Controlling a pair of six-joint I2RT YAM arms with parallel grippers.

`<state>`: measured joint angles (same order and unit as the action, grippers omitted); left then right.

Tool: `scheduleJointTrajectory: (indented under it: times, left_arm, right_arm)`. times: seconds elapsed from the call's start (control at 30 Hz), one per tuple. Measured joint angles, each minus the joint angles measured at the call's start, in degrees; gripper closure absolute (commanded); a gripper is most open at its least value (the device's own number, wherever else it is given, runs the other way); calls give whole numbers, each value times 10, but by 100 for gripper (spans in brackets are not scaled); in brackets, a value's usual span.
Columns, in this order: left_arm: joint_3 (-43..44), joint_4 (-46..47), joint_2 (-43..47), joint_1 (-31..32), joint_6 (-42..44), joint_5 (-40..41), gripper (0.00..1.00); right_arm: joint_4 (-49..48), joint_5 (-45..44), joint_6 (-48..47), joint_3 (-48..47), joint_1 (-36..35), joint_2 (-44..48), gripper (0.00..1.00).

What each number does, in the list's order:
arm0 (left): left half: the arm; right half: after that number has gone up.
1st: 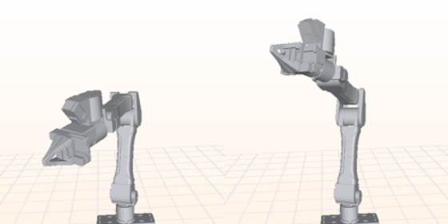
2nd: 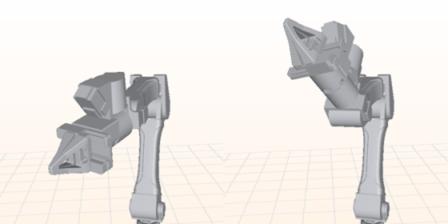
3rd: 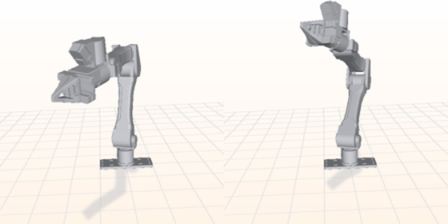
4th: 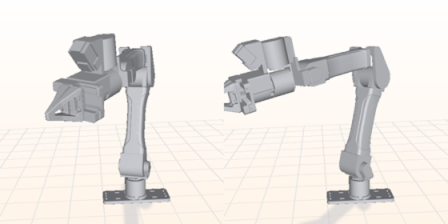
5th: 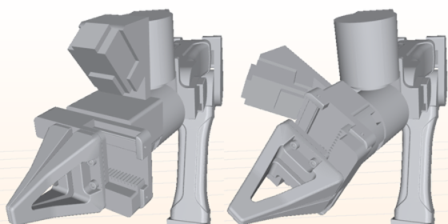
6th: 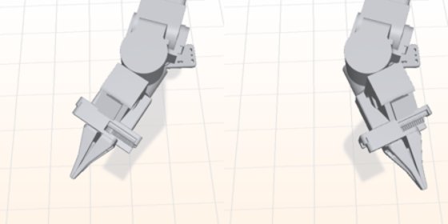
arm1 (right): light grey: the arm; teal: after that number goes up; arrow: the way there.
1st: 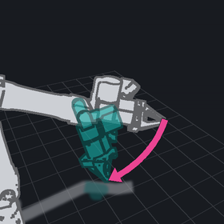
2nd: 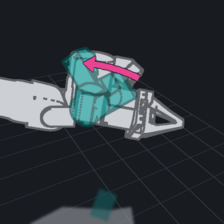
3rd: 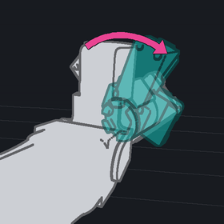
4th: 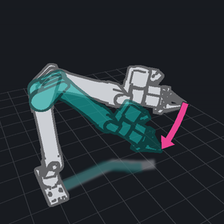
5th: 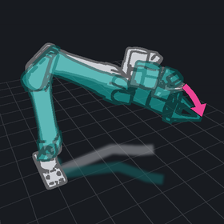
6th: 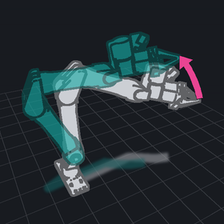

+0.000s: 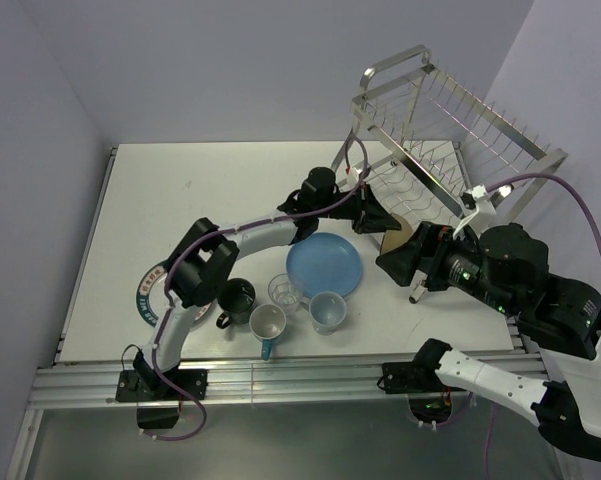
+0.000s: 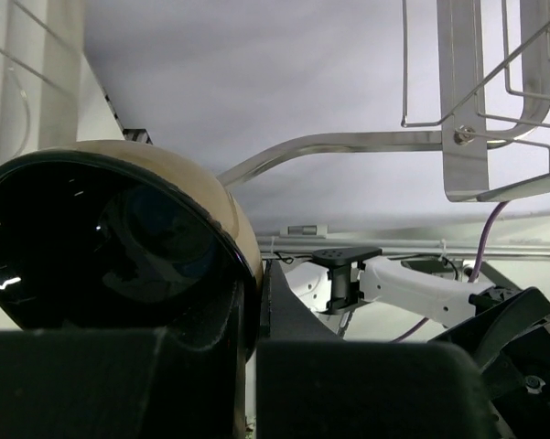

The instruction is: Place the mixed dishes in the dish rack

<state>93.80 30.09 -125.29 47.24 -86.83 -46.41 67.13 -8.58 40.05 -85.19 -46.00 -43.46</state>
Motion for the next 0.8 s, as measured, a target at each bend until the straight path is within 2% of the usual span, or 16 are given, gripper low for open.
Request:
scheduleJointTrajectory:
  times: [0.2,0.5,0.8]
  left_arm:
    - [62,9,-47,7,-2,-18,100]
    - [171,36,-172,8,-61,-39,100]
    - [286,49,-251,12,-92,-60,100]
  right_arm:
    - [2,0,13,0,0,10,3]
    - [3,0,34,0,0,13,4]
    - [11,-6,45,0,0,26,4]
